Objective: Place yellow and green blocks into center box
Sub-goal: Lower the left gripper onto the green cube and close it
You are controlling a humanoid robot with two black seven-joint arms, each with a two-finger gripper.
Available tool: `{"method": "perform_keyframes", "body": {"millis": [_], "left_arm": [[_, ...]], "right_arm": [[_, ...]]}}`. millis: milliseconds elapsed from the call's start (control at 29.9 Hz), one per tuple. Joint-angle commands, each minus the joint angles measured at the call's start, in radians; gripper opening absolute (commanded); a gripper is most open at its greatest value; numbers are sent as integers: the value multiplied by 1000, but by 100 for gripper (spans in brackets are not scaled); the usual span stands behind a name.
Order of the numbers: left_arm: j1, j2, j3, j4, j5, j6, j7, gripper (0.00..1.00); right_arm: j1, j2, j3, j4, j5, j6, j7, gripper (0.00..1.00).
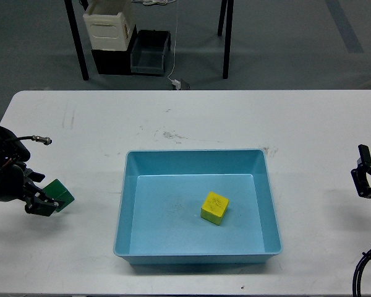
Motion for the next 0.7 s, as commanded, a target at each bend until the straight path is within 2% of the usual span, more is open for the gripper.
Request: {"method": "perform_keyframes", "body": {"millis": [0,100,201,334,501,669], "left_arm": [[5,-12,2,6,0,0,0,99],[3,-21,11,9,0,0,0,96],[3,-24,14,12,-1,0,0,77],[8,-39,19,51,3,93,0,63],[9,-52,56,83,5,145,0,42],[12,-47,66,94,5,200,0,33]], "right_arm": [[0,0,0,-1,0,0,0,100],[0,0,0,-2,0,0,0,100],[0,0,0,-1,0,0,0,100],[0,0,0,-1,0,-1,0,100],[0,0,0,-1,0,-1,0,100],[0,0,0,-1,0,-3,0,100]]}}
